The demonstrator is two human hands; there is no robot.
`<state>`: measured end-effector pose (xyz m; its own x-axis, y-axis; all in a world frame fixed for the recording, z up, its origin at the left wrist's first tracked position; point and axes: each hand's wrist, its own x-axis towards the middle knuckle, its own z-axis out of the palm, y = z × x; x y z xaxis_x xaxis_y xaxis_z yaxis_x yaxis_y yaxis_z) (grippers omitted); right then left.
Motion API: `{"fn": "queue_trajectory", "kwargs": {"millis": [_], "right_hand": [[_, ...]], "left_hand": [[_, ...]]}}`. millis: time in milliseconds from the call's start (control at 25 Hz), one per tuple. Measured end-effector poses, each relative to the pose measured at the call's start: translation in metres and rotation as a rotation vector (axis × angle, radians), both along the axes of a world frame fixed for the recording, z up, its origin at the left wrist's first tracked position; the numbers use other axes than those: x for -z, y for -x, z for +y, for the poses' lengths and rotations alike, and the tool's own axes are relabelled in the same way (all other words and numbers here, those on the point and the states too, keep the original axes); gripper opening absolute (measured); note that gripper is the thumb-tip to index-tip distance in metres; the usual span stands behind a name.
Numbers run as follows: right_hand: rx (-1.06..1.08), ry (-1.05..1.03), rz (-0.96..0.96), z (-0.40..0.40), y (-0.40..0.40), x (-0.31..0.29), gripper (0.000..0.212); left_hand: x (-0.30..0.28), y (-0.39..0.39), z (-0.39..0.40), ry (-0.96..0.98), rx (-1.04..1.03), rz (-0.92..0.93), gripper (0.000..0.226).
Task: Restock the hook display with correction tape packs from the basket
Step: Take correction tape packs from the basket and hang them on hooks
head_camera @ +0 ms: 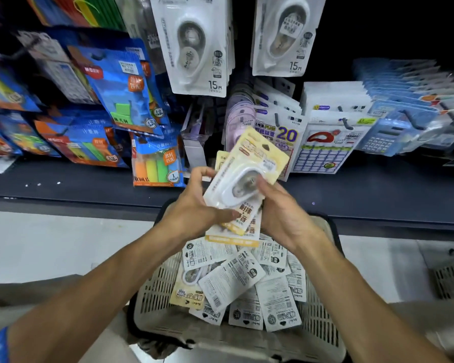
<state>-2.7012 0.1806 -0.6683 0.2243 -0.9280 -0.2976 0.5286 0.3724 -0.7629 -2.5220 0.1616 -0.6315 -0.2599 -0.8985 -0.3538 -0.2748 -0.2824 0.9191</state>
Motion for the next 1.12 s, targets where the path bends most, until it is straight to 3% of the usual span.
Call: {"fn": "queue_trajectory", "kwargs": {"millis": [80, 120, 240, 280, 320, 360, 440, 480, 560, 680, 760, 840, 880, 920, 1080, 1120], "right_hand": [[0.078, 0.007, 0.057, -0.003, -0.012, 0.002, 0.046], [0.054, 0.021, 0.039, -0.005, -0.015, 0.001, 0.045], [-0.093, -0.001, -0.178, -0.008, -0.014, 0.015, 0.035], [-0.109, -0.048, -0.157, -0.006, -0.013, 0.028, 0.035], [-0.116, -0.077, 0.037, -0.001, -0.012, 0.047, 0.035], [-0.163, -0.054, 0.412, 0.008, -0.012, 0.072, 0.039], [-0.659, 0.068, 1.286, 0.038, -0.013, 0.133, 0.076], [-0.896, 0.162, 1.575, 0.054, -0.015, 0.159, 0.092], [-1.000, 0.343, 1.793, 0.071, -0.014, 0.184, 0.098], [-0.832, 0.426, 1.715, 0.042, -0.004, 0.175, 0.067], [-0.709, 0.303, 1.481, 0.008, 0.004, 0.143, 0.032], [-0.669, 0.300, 1.309, -0.023, 0.004, 0.100, 0.018], [-0.660, 0.330, 1.231, -0.035, 0.000, 0.078, 0.012], [-0.642, 0.355, 1.154, -0.043, -0.007, 0.057, 0.008], [-0.418, 0.432, 0.900, -0.051, -0.025, 0.018, 0.019], [-0.376, 0.435, 0.858, -0.051, -0.027, 0.016, 0.019]], "left_hand": [[0.002, 0.000, 0.003, -0.154, 0.005, 0.184, 0.085], [0.002, -0.002, 0.002, -0.217, -0.020, 0.265, 0.075], [-0.003, -0.009, 0.001, -0.247, -0.105, 0.234, 0.060], [-0.002, -0.013, 0.001, -0.225, -0.142, 0.197, 0.061], [-0.001, -0.017, 0.000, -0.214, -0.182, 0.170, 0.059], [0.001, -0.022, 0.000, -0.213, -0.218, 0.147, 0.055], [0.007, -0.033, 0.001, -0.258, -0.253, 0.077, 0.043], [0.010, -0.038, 0.002, -0.297, -0.258, 0.026, 0.039], [0.018, -0.046, 0.005, -0.350, -0.251, -0.050, 0.038], [0.028, -0.056, 0.002, -0.228, -0.215, -0.169, 0.037], [0.033, -0.062, -0.004, 0.020, -0.042, -0.549, 0.032], [0.035, -0.065, -0.007, 0.264, 0.143, -1.005, 0.038], [0.035, -0.063, -0.007, 0.273, 0.172, -1.031, 0.040], [0.035, -0.063, -0.008, 0.222, 0.173, -0.941, 0.039], [0.027, -0.063, -0.007, -0.244, 0.174, -0.166, 0.025], [0.025, -0.063, -0.004, -0.360, 0.148, -0.019, 0.032]]}}
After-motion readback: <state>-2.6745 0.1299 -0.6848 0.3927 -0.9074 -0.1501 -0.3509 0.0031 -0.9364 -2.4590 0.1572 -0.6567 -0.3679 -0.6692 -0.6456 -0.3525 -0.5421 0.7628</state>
